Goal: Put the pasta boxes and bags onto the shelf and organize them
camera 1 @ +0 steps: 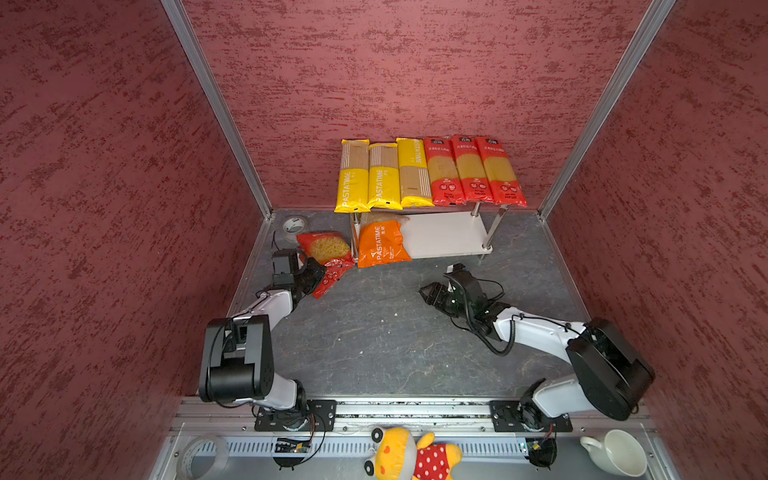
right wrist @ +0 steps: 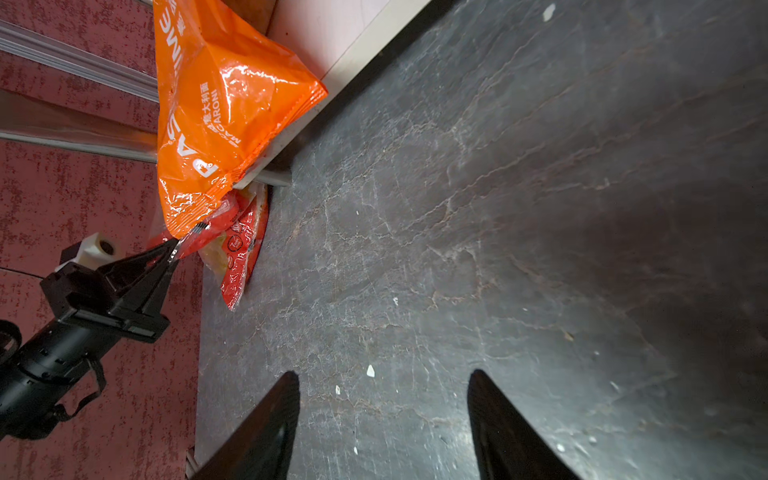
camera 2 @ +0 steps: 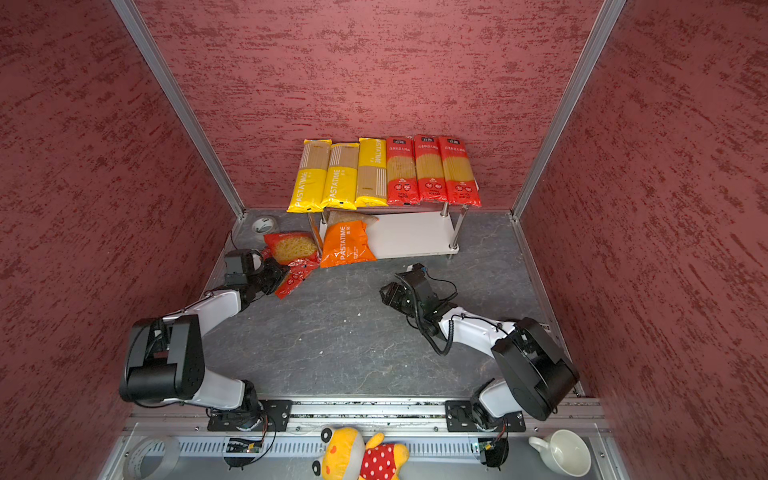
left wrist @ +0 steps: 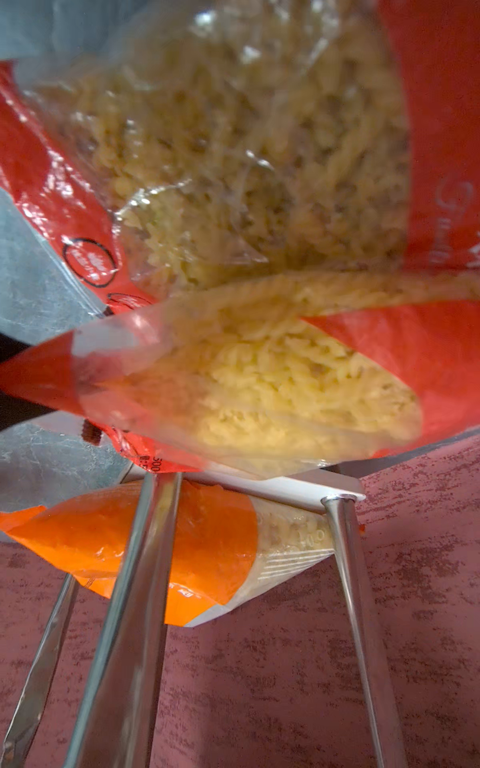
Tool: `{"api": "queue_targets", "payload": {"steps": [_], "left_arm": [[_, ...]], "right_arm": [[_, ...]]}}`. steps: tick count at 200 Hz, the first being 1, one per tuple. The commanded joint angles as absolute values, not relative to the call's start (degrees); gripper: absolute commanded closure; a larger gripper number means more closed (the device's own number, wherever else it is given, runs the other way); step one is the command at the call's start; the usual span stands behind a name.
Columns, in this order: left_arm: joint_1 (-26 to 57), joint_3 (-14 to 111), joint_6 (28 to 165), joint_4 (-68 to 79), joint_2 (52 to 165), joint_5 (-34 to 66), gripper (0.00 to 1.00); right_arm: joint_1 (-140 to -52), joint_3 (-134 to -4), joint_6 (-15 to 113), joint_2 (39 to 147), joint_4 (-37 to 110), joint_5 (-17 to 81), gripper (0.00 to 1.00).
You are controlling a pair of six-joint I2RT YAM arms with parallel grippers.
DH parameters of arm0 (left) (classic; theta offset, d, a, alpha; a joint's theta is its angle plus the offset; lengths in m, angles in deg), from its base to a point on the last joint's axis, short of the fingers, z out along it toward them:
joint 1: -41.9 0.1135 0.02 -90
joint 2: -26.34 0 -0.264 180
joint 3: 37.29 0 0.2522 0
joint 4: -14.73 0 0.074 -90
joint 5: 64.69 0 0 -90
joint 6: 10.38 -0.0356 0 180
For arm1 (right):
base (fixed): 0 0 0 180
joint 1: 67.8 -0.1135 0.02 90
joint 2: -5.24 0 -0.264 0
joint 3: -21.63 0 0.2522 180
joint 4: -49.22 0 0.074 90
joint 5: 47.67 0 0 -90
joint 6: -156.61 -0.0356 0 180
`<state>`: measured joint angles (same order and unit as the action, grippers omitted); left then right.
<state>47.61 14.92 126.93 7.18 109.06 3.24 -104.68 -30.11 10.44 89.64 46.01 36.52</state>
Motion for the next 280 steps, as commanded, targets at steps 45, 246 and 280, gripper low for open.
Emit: {"api": "queue_targets", "payload": {"steps": [45, 246, 280], "left_arm": [[42.94, 5.83, 124.64, -3.75, 88.43, 6.35, 1.0], [-4.18, 9.32, 132.27, -24.63, 82.63, 29.69, 0.46], [7.87, 8.5, 127.65, -29.0, 75.32, 25.59, 0.34]], "right_arm": [[-105.99, -34.77, 9.11, 96.38, 48.08, 33.81, 0.37], [-106.62, -38.1, 8.76, 102.47, 48.94, 30.89, 0.41], [-106.64, -38.06, 9.54, 101.63, 48.56, 30.45, 0.41]]}}
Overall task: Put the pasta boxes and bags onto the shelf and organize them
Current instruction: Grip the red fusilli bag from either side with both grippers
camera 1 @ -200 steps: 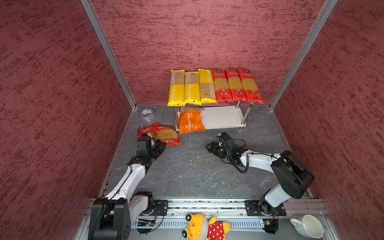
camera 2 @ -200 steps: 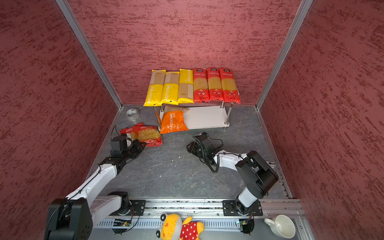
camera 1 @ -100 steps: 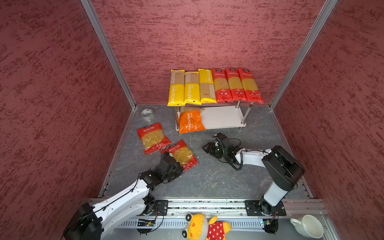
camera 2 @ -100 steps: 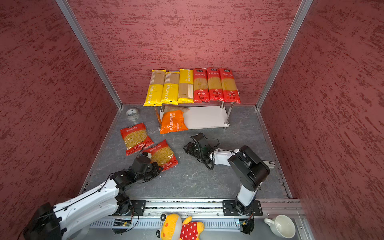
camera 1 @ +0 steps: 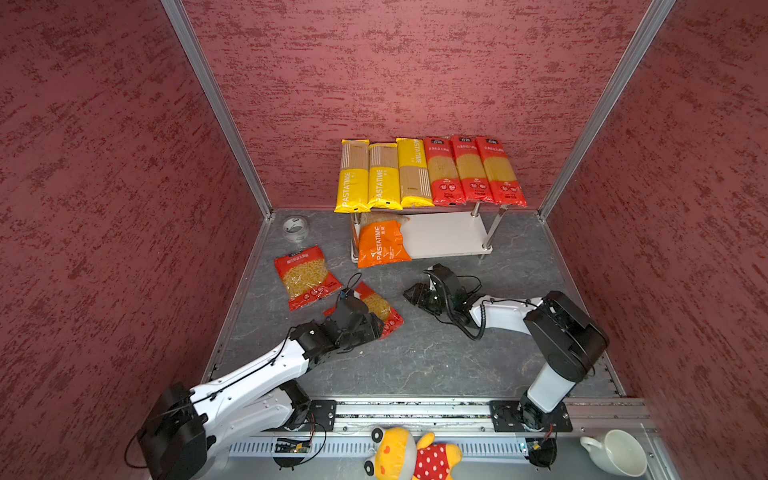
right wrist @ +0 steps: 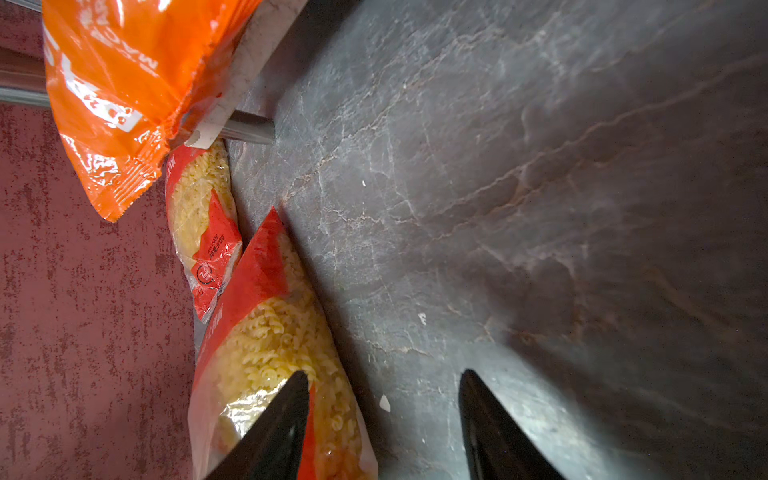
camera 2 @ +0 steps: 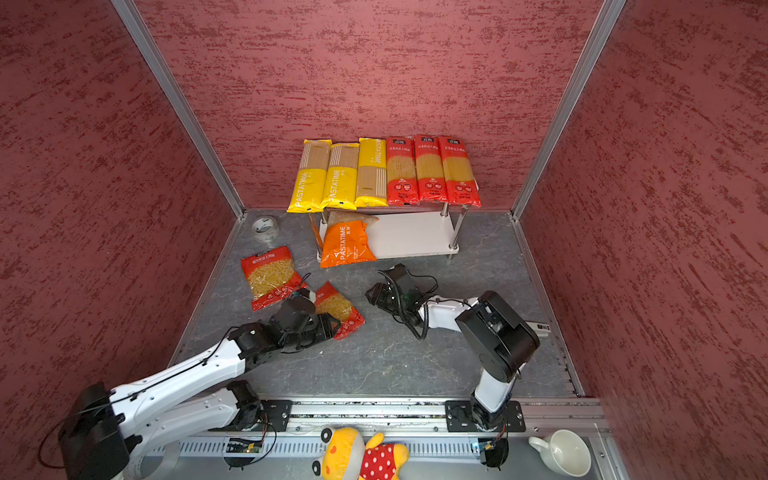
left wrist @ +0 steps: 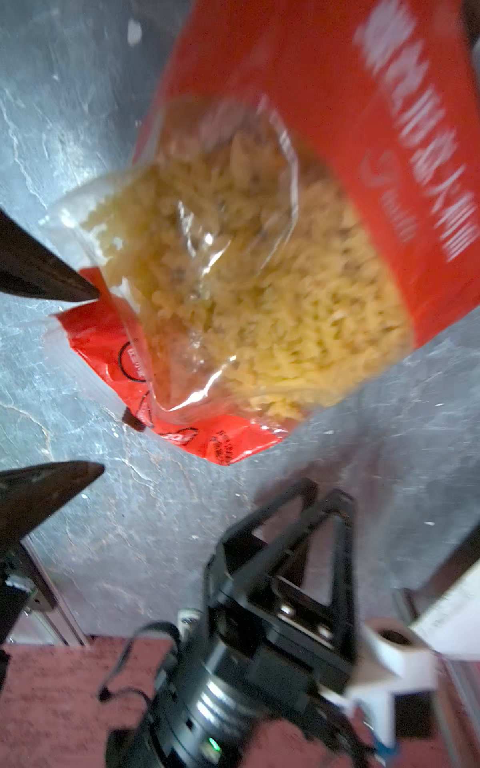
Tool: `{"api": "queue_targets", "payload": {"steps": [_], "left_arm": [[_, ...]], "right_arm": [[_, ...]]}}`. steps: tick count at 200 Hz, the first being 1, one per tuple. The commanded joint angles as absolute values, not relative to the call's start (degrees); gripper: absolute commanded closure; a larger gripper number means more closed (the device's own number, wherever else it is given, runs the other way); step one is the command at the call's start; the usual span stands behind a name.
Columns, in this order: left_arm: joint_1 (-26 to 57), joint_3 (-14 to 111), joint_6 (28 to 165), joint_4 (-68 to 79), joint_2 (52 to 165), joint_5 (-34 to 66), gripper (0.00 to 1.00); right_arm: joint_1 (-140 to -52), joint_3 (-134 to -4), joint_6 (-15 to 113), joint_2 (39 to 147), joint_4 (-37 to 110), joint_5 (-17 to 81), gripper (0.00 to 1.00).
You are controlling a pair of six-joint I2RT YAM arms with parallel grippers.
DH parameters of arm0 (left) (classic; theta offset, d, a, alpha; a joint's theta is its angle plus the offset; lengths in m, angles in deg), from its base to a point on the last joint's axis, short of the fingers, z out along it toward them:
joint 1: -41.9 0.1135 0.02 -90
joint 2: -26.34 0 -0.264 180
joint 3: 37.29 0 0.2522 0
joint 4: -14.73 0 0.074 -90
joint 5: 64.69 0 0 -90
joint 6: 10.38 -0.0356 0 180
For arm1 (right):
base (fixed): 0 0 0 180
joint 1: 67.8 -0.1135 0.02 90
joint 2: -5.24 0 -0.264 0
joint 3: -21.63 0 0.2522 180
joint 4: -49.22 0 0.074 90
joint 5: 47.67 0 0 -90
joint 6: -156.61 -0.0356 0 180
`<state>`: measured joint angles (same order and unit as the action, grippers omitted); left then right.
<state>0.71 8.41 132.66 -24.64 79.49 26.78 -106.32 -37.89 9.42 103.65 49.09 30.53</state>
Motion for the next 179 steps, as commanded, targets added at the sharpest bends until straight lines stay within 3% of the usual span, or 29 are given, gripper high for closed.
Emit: {"api": "queue_targets", "payload": {"steps": [1, 31, 66, 135, 179], "left_arm": [[8.36, 8.48, 127.54, -29.09, 75.13, 25.41, 0.34], [20.25, 8.19, 123.55, -29.97, 71.75, 18.93, 0.31], [26.66, 7.64, 122.04, -29.67, 73.56, 13.52, 0.29], [21.06, -1.64, 132.55, -21.04, 74.88, 13.94, 0.29], [19.92, -5.07, 133.39, -13.39, 79.35, 13.95, 0.31]], "right_arm": [[-106.64, -38.08, 9.55, 101.64, 48.56, 30.37, 0.41], [-107.35, -38.95, 10.31, 101.93, 48.46, 28.09, 0.41], [-110.07, -43.45, 14.5, 104.09, 45.11, 25.81, 0.37], [-114.68, -57.24, 23.2, 113.89, 33.26, 25.21, 0.35], [-116.73, -56.95, 22.47, 115.29, 33.19, 22.06, 0.35]]}}
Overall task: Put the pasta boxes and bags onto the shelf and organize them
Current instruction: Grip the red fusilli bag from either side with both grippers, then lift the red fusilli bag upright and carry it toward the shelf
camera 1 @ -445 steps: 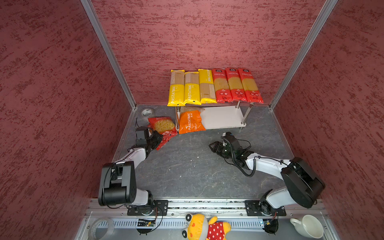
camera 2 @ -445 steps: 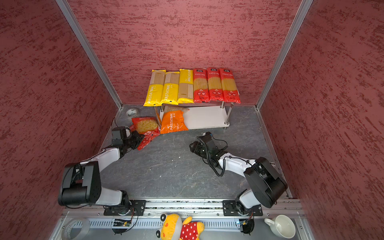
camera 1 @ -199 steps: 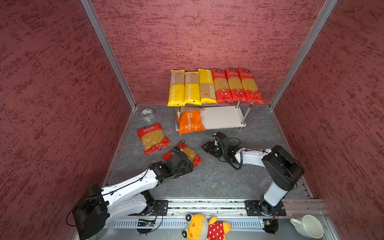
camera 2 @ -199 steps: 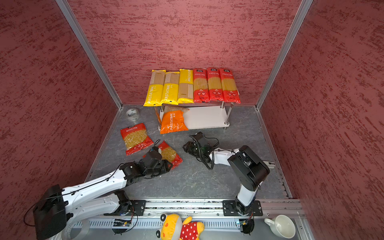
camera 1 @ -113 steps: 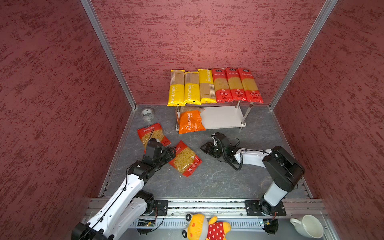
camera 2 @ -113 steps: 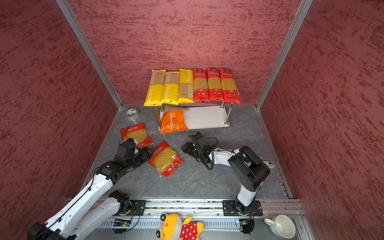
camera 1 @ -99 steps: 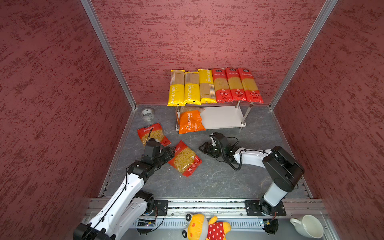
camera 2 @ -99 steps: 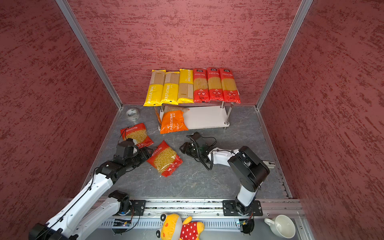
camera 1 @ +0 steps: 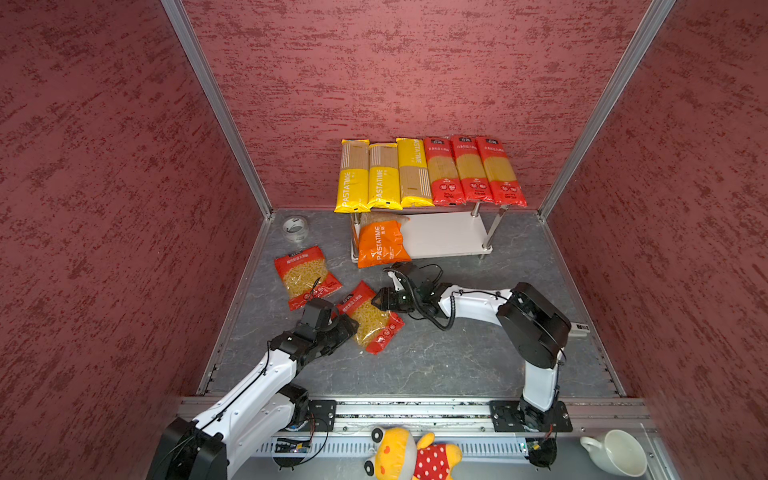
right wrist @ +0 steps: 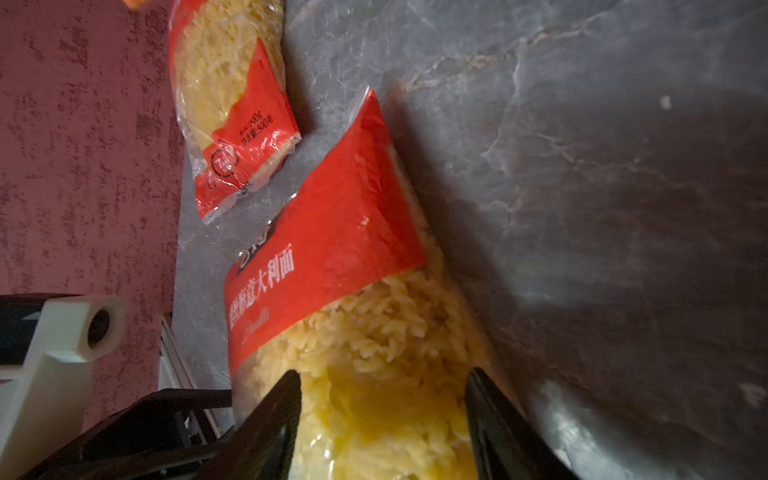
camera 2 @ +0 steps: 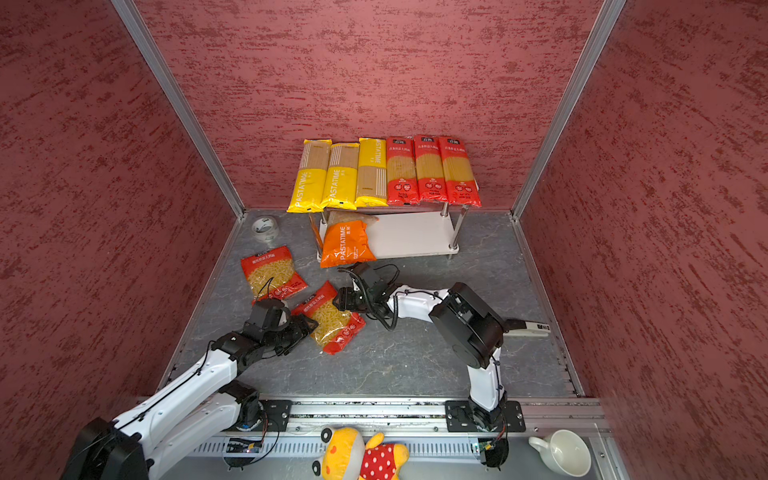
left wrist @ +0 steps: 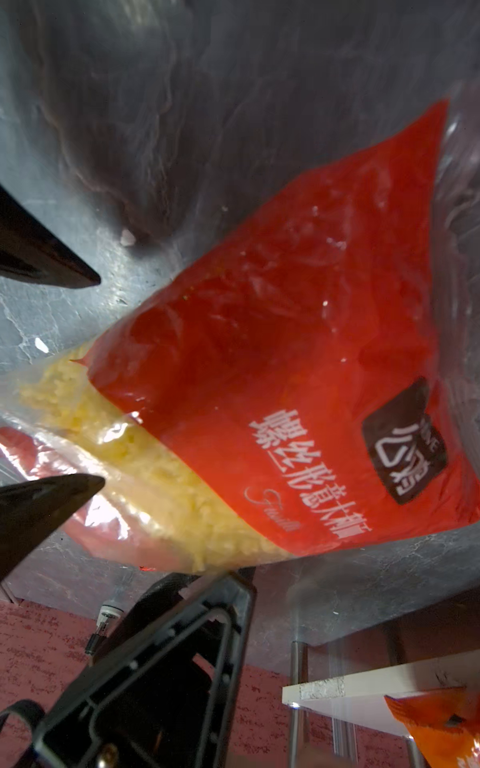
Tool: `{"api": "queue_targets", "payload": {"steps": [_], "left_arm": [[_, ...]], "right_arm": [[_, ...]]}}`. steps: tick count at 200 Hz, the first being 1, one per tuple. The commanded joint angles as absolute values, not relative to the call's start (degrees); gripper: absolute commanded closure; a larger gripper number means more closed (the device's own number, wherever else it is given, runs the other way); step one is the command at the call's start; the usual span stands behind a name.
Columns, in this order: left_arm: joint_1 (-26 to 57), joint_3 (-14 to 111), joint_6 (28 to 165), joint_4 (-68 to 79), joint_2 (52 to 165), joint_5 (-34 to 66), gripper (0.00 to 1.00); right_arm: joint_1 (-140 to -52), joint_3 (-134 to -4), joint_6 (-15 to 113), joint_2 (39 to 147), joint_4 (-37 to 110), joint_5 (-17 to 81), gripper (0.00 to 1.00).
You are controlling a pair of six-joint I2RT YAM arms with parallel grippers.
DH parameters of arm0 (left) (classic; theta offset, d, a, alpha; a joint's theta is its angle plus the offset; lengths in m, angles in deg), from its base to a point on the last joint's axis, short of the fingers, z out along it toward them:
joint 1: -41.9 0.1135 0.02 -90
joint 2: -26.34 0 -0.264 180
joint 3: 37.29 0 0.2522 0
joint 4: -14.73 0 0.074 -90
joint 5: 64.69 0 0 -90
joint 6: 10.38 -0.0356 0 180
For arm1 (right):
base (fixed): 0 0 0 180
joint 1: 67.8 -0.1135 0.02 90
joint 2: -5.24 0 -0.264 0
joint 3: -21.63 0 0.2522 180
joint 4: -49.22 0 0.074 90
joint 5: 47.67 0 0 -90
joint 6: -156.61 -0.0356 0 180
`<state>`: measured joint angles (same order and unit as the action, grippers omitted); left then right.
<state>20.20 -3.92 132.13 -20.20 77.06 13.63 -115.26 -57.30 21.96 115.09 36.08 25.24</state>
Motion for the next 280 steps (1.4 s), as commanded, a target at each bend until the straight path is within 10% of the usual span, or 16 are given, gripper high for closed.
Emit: {"api": "queue_targets", "payload": {"steps": [1, 100, 182, 280], "left_arm": [[19.92, -5.07, 133.36, -13.2, 79.52, 13.87, 0.31], [8.71, 7.85, 130.68, 3.44, 102.37, 11.17, 0.39], [19.78, 2.75, 126.76, -4.9, 90.81, 7.09, 0.35], [13.84, 0.15, 128.02, 3.37, 97.91, 3.81, 0.32]], "right_arm": [[-116.78, -56.8, 22.39, 115.24, 33.18, 21.91, 0.35], [-116.84, -33.98, 12.87, 95.68, 35.18, 21.68, 0.36], [-110.38, -30.86, 10.04, 88.93, 30.63, 27.61, 0.28], [-109.55, -23.89, 0.26, 92.01, 46.34, 21.13, 0.21]]}}
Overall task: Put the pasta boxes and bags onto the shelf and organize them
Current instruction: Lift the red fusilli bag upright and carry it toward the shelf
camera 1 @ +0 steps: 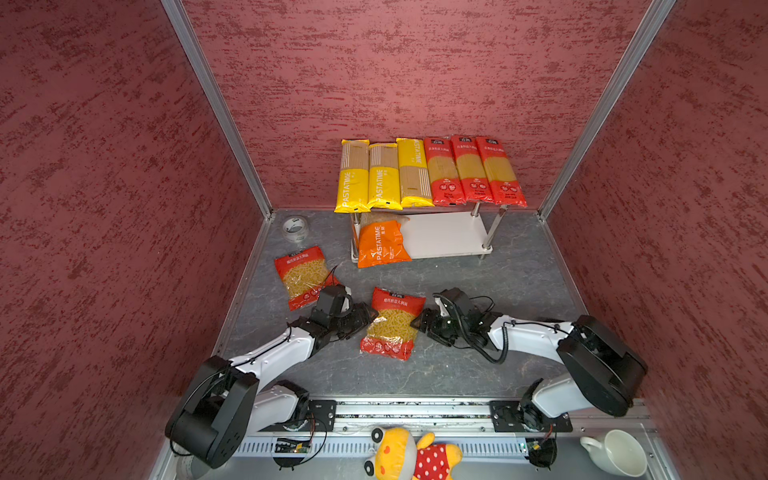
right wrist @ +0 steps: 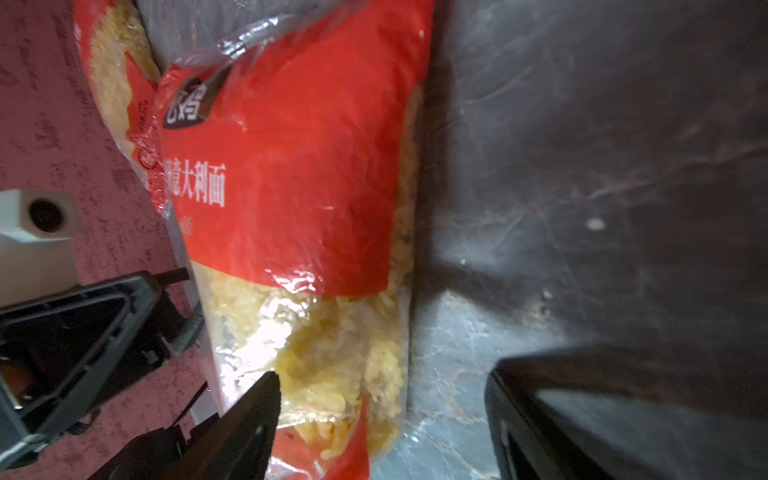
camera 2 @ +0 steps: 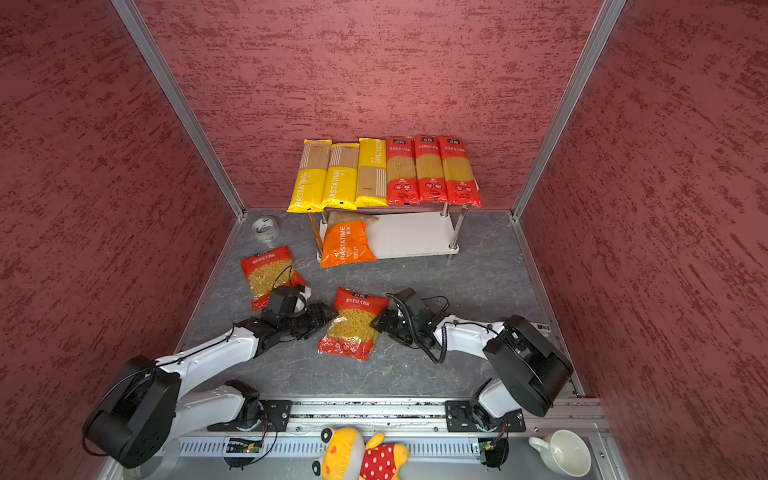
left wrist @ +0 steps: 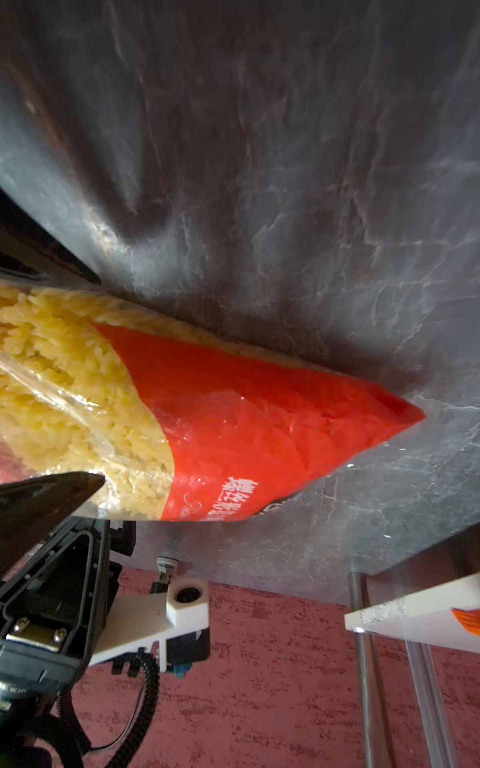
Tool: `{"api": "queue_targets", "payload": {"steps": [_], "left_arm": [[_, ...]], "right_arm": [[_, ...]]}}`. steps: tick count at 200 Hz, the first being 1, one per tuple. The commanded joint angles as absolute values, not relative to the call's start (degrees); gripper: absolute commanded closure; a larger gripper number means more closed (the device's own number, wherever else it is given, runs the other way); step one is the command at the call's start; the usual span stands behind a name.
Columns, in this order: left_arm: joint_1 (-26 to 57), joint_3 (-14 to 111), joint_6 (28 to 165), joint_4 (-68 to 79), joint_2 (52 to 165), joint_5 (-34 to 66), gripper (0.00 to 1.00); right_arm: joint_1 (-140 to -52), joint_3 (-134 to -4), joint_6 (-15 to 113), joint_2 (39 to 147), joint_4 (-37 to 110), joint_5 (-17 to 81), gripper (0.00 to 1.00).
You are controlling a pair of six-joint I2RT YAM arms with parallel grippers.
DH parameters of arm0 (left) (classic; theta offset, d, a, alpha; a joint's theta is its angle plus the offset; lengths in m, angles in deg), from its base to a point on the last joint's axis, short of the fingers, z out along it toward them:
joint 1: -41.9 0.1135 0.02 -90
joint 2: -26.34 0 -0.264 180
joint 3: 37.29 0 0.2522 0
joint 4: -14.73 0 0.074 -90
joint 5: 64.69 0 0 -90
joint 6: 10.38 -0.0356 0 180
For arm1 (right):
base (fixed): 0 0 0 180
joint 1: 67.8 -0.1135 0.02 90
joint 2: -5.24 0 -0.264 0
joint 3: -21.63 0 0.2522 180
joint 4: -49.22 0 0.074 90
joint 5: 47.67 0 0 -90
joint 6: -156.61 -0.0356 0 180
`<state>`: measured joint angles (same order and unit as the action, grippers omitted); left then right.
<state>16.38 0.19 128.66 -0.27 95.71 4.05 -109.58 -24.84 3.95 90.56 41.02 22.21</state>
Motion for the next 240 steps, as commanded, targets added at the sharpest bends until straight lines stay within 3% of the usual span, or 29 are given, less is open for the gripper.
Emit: {"api": "queue_targets", "payload": {"steps": [1, 34, 74, 99, 144, 240], "left_arm": [[13.67, 0.17, 128.08, 3.49, 98.07, 3.84, 0.32], [10.53, 1.06, 129.51, 6.73, 101.96, 4.3, 0.39], [6.99, 3.07, 129.39, 6.81, 103.08, 5.13, 0.54], [6.61, 2.92, 129.27, 6.78, 102.53, 5.7, 0.65], [6.31, 4.45, 129.04, 6.67, 102.11, 5.38, 0.75], [5.16, 13.73, 124.35, 4.92, 98.77, 5.93, 0.89]], "right_arm": [[-109.55, -23.92, 0.3, 92.04, 46.4, 21.14, 0.21], [-109.64, -26.49, 1.59, 94.27, 46.71, 21.0, 0.23], [-109.72, -29.7, 4.67, 95.43, 44.17, 22.08, 0.32], [-109.7, -30.01, 6.51, 94.47, 43.05, 23.54, 0.48], [-109.72, -28.77, 6.58, 92.02, 44.86, 25.19, 0.74], [-109.47, -28.98, 12.74, 82.39, 45.5, 30.07, 0.88]]}}
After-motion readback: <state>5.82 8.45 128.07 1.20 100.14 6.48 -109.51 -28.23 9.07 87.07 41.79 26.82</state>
